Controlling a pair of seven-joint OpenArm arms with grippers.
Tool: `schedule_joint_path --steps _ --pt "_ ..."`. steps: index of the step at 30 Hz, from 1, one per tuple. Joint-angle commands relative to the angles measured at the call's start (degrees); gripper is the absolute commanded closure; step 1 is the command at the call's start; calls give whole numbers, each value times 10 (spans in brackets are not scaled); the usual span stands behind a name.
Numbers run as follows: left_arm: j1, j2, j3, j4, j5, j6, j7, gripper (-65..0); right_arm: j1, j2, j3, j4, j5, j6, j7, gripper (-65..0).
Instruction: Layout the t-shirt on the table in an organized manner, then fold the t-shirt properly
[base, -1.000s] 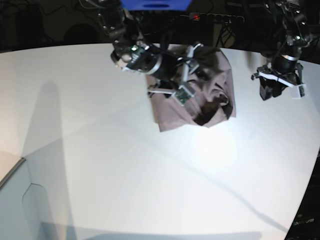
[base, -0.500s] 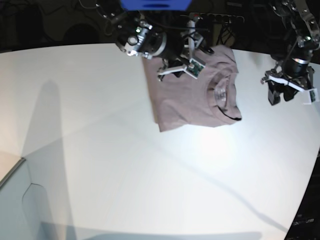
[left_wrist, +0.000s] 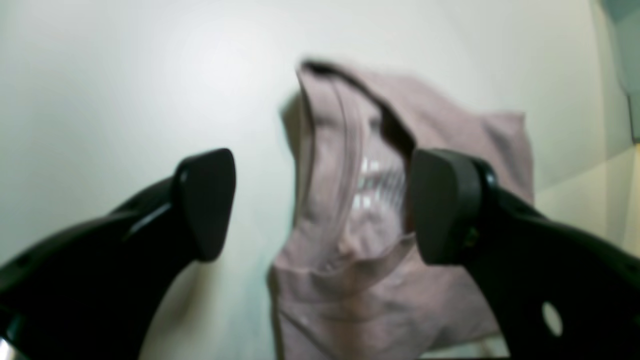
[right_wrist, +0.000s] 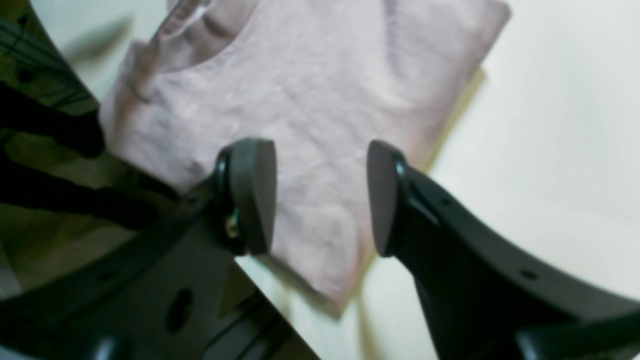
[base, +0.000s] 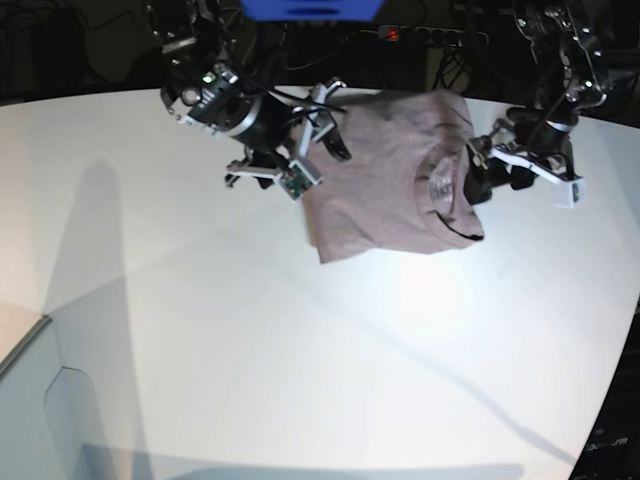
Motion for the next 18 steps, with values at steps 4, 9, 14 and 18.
schedule_joint_path --steps 4,9,14,18 --pt "-5 -5 18 -48 -9 -2 -10 -527 -5 -4 13 10 9 10 12 -294" --pt "-23 -5 41 -84 -4 -2 -10 -529 -6 -4 31 10 9 10 12 -294" --pt "-51 -7 43 -135 -4 -2 -10 -529 -3 -4 36 10 9 10 12 -294" --pt "-56 -8 50 -152 -4 -2 -9 -527 -1 -4 50 10 9 10 12 -294"
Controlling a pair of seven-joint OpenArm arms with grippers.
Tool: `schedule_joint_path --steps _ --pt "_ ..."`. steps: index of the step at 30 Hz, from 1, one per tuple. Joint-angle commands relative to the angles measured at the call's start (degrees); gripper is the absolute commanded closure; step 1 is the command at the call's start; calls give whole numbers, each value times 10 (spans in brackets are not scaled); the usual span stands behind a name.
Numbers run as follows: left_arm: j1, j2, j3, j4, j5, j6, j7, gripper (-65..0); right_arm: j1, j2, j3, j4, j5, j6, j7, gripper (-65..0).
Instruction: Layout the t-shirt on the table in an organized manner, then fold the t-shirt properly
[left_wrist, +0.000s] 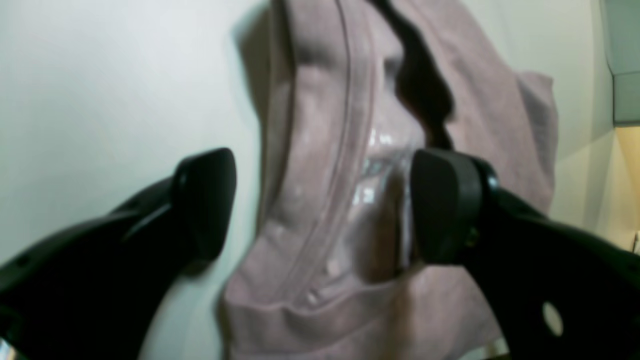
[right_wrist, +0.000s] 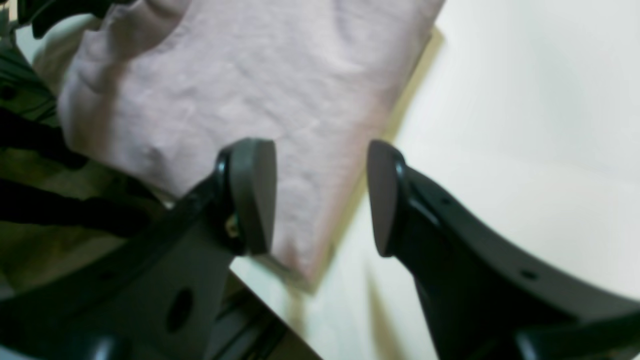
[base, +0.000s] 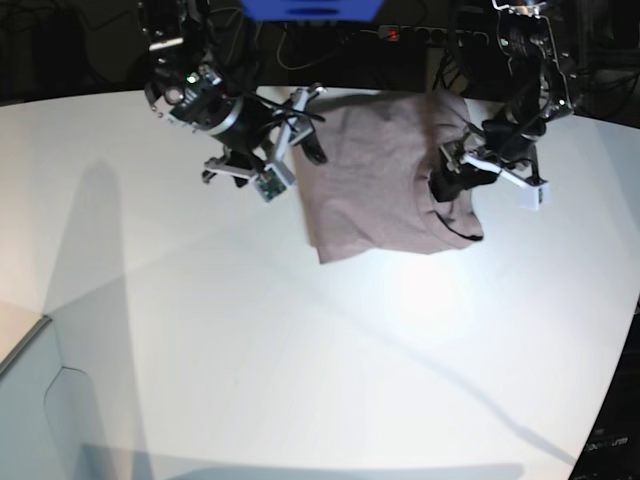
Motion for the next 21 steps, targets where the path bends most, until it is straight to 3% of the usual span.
schedule_joint_path --steps 1,3,5,12,13,21 --pt "2 -3 11 -1 8 6 12 -526 4 -3 6 10 10 10 15 -294" --pt "1 -11 35 -12 8 6 12 -523 5 -3 18 11 10 10 18 -294" --pt "-8 -20 61 -26 8 6 11 -470 8 -4 33 15 10 10 18 -294" --pt "-74 -30 103 -115 9 6 12 -32 8 -5 90 48 10 10 14 -294" --pt "-85 -32 115 -130 9 7 12 0 8 -5 99 53 10 10 14 -294" --pt "-186 -72 297 -163 100 7 12 0 6 -7 191 63 10 10 14 -294"
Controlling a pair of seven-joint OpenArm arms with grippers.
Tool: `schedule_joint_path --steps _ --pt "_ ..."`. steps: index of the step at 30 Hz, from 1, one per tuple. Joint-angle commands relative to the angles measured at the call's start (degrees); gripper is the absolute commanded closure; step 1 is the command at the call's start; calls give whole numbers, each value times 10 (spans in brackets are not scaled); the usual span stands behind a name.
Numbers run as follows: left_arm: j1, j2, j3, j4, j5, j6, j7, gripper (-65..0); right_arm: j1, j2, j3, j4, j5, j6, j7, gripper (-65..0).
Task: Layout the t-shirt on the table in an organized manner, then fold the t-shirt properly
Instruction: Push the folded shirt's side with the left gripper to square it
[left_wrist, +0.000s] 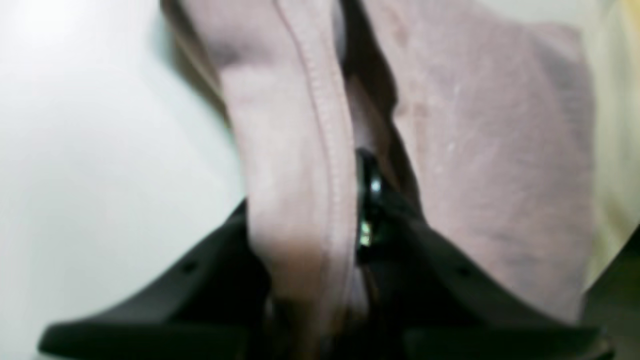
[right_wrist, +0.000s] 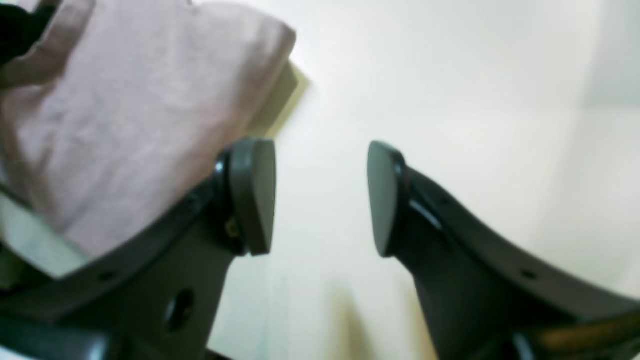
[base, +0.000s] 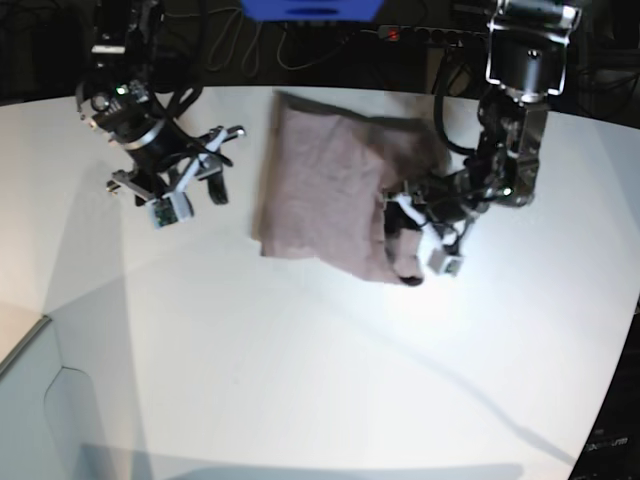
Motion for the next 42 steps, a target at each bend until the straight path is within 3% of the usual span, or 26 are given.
schedule_joint_path --steps 1,7,16,19,24,37,42 --pt "-16 -2 29 -2 49 12 28 0 2 2 12 12 8 10 13 -294" --pt "-100 3 178 -2 166 11 27 0 2 1 75 12 9 10 13 -294" --pt "-214 50 400 -52 212 11 26 0 4 -35 197 12 10 10 13 -294" --pt "-231 71 444 -87 213 11 -17 0 4 -48 233 12 10 10 13 -294" --pt "-235 78 486 -116 213 11 -112 0 2 -57 272 12 10 10 13 -294" --pt "-272 99 568 -114 214 10 -118 0 -10 -60 287 10 10 10 13 -294" --pt "-275 108 569 -119 214 10 -115 -120 -10 -60 287 10 10 10 13 -294"
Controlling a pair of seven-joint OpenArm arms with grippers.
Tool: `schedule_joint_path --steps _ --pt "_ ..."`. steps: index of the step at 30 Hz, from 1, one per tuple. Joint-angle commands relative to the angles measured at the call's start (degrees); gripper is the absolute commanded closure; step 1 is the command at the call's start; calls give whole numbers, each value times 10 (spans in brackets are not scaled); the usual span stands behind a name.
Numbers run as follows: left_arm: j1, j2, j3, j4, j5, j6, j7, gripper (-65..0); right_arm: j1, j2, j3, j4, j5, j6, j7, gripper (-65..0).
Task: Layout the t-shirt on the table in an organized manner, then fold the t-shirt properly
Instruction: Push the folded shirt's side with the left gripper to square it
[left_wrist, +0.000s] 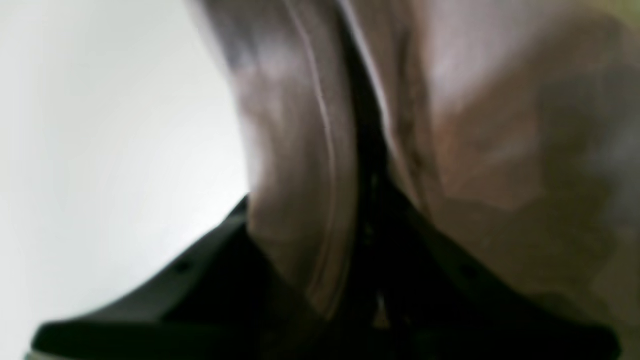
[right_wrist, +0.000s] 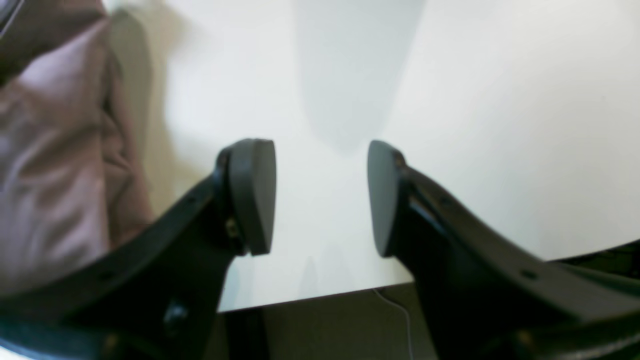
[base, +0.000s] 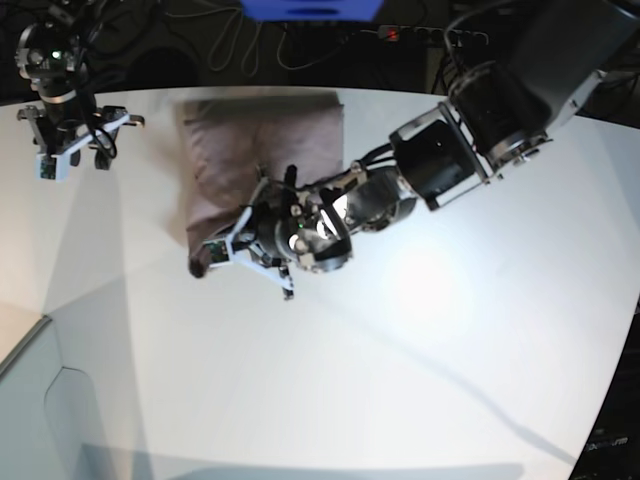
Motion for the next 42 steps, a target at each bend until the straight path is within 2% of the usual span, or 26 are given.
schedule_joint_path --steps 1,6,17,21,26,28,31,36,42 --pt "-16 4 -4 7 -3 -1 -7 -145 -1 3 1 9 6 10 13 -294" --pt "-34 5 -5 12 -3 -1 -7 -222 -1 3 1 8 6 10 13 -294" --pt "-70 1 -8 13 -8 -1 -6 -226 -1 3 1 8 6 10 13 -294" --pt "-71 2 -45 13 -6 -1 12 -231 -1 3 0 8 6 10 13 -294" --pt "-72 6 -85 14 -4 -1 42 -367 0 3 -1 8 6 10 13 -294" --pt "-72 5 -88 14 -4 -4 42 -369 0 3 -1 8 6 10 13 -294" --pt "-71 4 -88 14 -6 -32 41 -369 2 3 -1 7 6 10 13 -294" --pt "-70 3 -95 14 -8 -34 40 -375 5 3 -2 7 6 10 13 -294" --pt "-70 6 -223 14 -6 -38 39 -375 5 3 -38 7 5 10 13 -294"
